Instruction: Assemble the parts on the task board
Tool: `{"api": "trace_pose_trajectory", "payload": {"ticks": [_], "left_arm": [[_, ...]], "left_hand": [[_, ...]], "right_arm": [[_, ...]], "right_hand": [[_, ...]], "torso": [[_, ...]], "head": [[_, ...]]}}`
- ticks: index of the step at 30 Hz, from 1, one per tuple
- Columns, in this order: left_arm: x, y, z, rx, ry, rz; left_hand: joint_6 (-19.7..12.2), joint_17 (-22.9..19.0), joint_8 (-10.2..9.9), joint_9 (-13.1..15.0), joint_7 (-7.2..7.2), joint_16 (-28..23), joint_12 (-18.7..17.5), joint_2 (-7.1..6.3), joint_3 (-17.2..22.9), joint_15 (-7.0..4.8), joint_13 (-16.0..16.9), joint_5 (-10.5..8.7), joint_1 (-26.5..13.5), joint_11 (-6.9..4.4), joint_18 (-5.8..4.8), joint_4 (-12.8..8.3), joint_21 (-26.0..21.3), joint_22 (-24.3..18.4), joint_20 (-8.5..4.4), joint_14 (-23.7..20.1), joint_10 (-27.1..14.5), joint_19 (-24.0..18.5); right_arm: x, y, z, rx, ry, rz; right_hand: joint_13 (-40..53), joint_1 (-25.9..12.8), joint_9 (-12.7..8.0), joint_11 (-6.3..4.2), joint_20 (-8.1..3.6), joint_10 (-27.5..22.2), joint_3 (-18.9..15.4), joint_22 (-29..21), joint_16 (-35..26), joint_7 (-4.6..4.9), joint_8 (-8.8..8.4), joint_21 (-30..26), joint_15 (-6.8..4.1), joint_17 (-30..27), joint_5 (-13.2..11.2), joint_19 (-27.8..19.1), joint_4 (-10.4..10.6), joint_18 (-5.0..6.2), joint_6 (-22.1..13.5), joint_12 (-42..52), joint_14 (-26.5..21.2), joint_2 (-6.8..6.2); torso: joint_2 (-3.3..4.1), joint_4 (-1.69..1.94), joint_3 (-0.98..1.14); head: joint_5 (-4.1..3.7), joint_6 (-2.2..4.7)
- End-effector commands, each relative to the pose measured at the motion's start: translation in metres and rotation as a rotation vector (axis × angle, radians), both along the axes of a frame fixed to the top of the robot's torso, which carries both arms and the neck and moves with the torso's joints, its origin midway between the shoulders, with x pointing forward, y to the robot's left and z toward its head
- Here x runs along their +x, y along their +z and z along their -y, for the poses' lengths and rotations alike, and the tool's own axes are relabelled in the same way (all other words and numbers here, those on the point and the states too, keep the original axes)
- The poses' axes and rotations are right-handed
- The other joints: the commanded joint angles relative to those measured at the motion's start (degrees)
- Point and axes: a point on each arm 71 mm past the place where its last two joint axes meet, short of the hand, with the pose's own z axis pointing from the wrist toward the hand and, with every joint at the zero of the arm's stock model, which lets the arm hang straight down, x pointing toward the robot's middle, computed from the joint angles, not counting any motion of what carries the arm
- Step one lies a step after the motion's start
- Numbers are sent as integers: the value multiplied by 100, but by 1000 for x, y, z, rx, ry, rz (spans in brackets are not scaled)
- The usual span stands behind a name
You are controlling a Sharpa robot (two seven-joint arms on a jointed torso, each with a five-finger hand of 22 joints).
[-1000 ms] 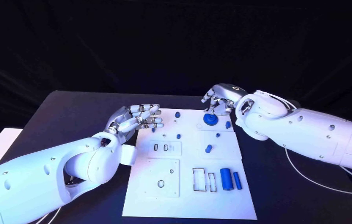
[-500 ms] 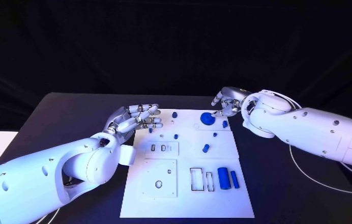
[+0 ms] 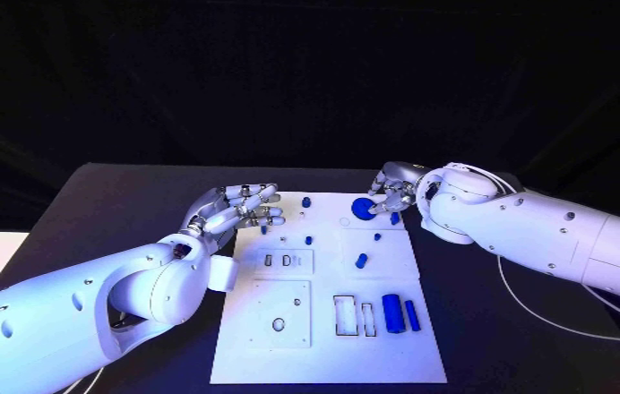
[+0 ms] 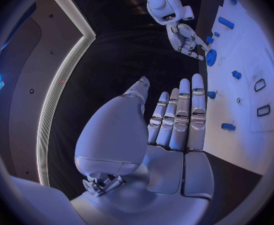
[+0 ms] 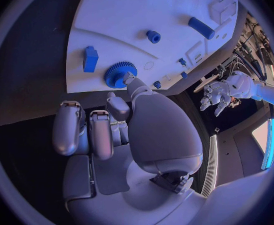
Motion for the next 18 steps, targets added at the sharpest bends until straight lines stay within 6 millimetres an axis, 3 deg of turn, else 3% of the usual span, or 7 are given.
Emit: {"api": "trace_pose_trajectory", "payload": {"ticks": [1, 18], "left_arm": [[0, 2, 2, -13, -19, 7], [1, 1, 2, -12, -17, 5]], "left_hand": [[39, 6, -29, 2, 13, -36, -33, 42, 2, 13, 0, -37, 0, 12, 55, -25, -30, -6, 1, 37, -24, 48], [45, 10, -27, 3, 15, -40, -32, 51, 4, 11, 1, -36, 5, 12, 56, -36, -35, -8, 0, 40, -24, 52]], "right_arm": [[0, -4, -3, -15, 16, -29], [0, -9, -11, -13, 41, -43]], "right_hand": [[6, 58, 9, 16, 42, 21, -7, 8, 30, 17, 27, 31, 47, 262, 1, 0, 32, -73, 28, 34, 373, 9], [147, 95, 14, 14, 44, 49, -3, 17, 33, 13, 58, 37, 46, 266, 22, -2, 53, -74, 82, 151, 372, 72]], "torso": [[2, 2, 1], [1, 3, 3]], "head": [[5, -1], [22, -40]]}}
